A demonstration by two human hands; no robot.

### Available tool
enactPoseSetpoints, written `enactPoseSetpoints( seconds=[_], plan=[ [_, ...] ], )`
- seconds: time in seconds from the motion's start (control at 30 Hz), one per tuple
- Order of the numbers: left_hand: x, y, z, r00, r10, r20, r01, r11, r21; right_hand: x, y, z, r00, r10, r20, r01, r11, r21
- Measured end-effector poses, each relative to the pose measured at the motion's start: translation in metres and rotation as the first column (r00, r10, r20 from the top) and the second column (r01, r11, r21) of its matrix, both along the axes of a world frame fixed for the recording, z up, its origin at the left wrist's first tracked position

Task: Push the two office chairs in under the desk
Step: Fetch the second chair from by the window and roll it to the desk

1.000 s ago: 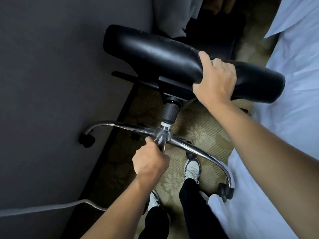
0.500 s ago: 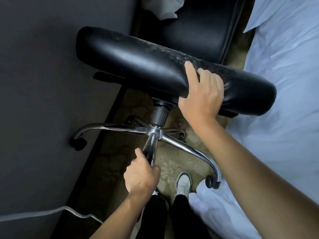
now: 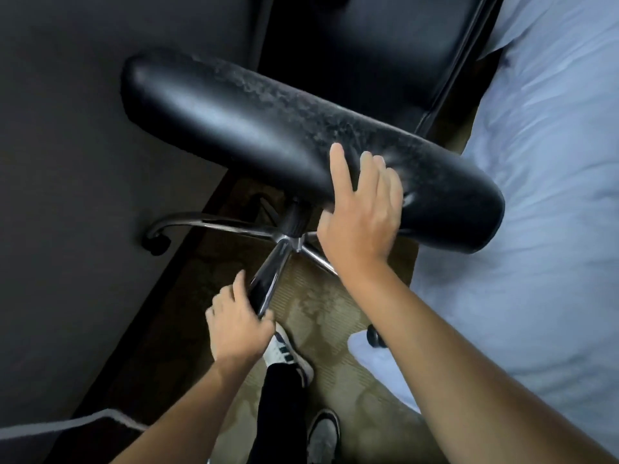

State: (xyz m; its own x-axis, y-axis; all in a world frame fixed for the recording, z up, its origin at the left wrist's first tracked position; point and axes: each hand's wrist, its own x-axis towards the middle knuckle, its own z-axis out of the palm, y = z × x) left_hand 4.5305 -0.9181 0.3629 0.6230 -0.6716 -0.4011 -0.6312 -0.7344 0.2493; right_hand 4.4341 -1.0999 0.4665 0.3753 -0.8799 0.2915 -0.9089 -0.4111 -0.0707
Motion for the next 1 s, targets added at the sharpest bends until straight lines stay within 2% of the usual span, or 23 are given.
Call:
enactPoseSetpoints(
  seconds=[0.03, 0.1, 0.2, 0.27, 0.33, 0.37, 0.5, 0.6, 0.8, 1.0],
  plan=[
    [-0.001, 0.005, 0.007, 0.999, 0.038, -0.016, -0.038, 0.998, -0.04, -0.002, 0.008, 0.001, 1.0, 0.004, -0.011, -0.004, 1.0, 0.0],
    [0.001, 0.014, 0.026, 0.996, 0.089, -0.02, -0.091, 0.971, -0.22, -0.011, 0.021, -0.002, 0.999, 0.014, -0.033, -0.013, 1.0, 0.028],
    [0.012, 0.0, 0.076, 0.987, -0.056, 0.149, 0.129, 0.832, -0.539, -0.02, 0.035, -0.006, 1.0, -0.002, -0.015, 0.002, 0.999, 0.054],
    [0.028, -0.031, 0.109, 0.944, -0.161, 0.289, 0.313, 0.718, -0.621, -0.022, 0.045, -0.008, 1.0, -0.006, -0.002, 0.006, 0.997, 0.08],
    [0.045, -0.068, 0.132, 0.871, -0.222, 0.438, 0.466, 0.655, -0.595, -0.02, 0.053, -0.012, 0.999, -0.011, 0.032, 0.009, 0.997, 0.071],
    [0.052, -0.083, 0.137, 0.835, -0.25, 0.491, 0.519, 0.655, -0.55, -0.019, 0.057, -0.013, 0.999, -0.009, 0.033, 0.006, 0.997, 0.074],
    [0.067, -0.093, 0.124, 0.784, -0.335, 0.523, 0.552, 0.761, -0.341, -0.016, 0.072, -0.019, 0.998, 0.004, 0.059, -0.006, 0.999, 0.034],
    [0.071, -0.078, 0.108, 0.761, -0.329, 0.559, 0.564, 0.761, -0.32, -0.013, 0.086, -0.022, 0.998, -0.014, 0.066, 0.013, 1.0, 0.013],
    [0.088, -0.053, 0.103, 0.781, -0.388, 0.489, 0.565, 0.772, -0.289, 0.0, 0.118, -0.015, 0.999, -0.018, 0.049, 0.014, 0.996, 0.084],
    [0.109, -0.019, 0.106, 0.791, -0.468, 0.393, 0.573, 0.793, -0.208, 0.016, 0.161, 0.003, 1.0, -0.005, 0.006, 0.003, 0.957, 0.289]
  ],
)
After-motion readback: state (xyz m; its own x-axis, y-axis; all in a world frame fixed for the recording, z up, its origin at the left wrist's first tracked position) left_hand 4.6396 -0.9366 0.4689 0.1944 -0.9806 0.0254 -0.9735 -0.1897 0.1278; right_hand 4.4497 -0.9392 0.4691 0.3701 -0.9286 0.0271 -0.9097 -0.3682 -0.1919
